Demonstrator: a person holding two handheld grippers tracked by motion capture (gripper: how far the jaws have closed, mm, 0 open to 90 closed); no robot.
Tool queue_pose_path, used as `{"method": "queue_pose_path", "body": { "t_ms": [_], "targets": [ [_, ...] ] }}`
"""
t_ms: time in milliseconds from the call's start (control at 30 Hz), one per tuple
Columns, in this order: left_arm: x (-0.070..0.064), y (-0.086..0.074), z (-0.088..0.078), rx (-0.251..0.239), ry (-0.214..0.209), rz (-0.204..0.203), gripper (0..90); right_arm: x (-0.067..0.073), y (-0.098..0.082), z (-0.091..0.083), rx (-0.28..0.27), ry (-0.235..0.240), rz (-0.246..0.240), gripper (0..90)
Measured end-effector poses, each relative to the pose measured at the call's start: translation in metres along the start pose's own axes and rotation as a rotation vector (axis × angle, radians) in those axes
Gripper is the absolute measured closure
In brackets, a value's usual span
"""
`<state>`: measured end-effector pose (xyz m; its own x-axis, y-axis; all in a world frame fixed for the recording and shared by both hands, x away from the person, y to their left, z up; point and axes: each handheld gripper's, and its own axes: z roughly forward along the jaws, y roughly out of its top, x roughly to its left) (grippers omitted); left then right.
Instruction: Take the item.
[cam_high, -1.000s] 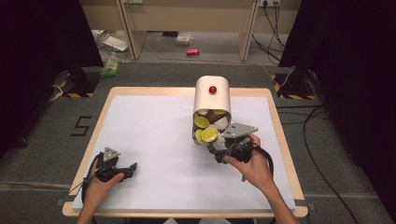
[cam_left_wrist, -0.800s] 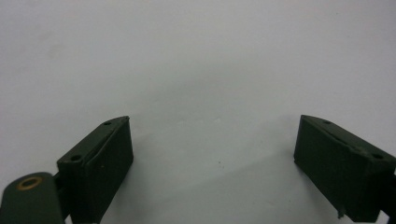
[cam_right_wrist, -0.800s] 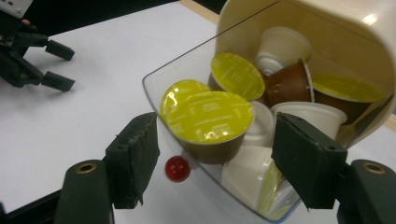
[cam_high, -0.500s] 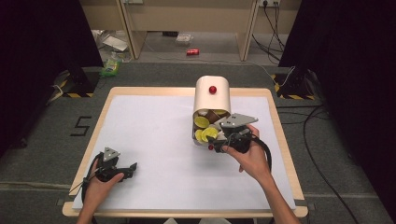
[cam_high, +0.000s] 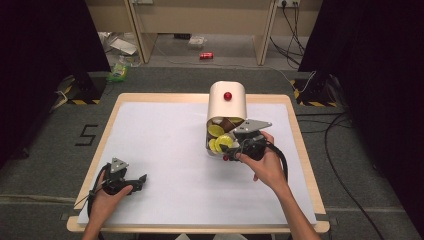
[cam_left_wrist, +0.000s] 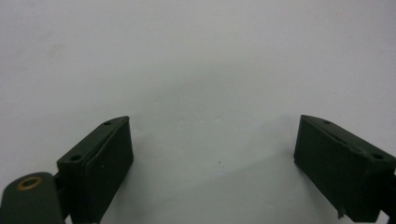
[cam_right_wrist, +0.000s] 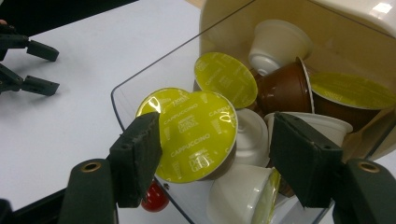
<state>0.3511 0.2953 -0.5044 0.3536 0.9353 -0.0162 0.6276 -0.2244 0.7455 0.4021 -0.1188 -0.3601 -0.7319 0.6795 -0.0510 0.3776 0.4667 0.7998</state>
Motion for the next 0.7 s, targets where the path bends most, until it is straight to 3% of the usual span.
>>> {"method": "queue_pose_path", "body": {
  "t_ms": [567, 700],
  "targets": [
    [0.0, 0.0, 0.0, 0.0, 0.0, 0.0, 11.0, -0.004, 0.003, 0.014, 0.039, 0.057, 0.066, 37.9],
    [0.0, 0.0, 0.0, -0.001, 0.0, 0.0, 10.9, -0.005, 0.001, 0.018, 0.059, 0.03, 0.058, 41.2]
  ]
}}
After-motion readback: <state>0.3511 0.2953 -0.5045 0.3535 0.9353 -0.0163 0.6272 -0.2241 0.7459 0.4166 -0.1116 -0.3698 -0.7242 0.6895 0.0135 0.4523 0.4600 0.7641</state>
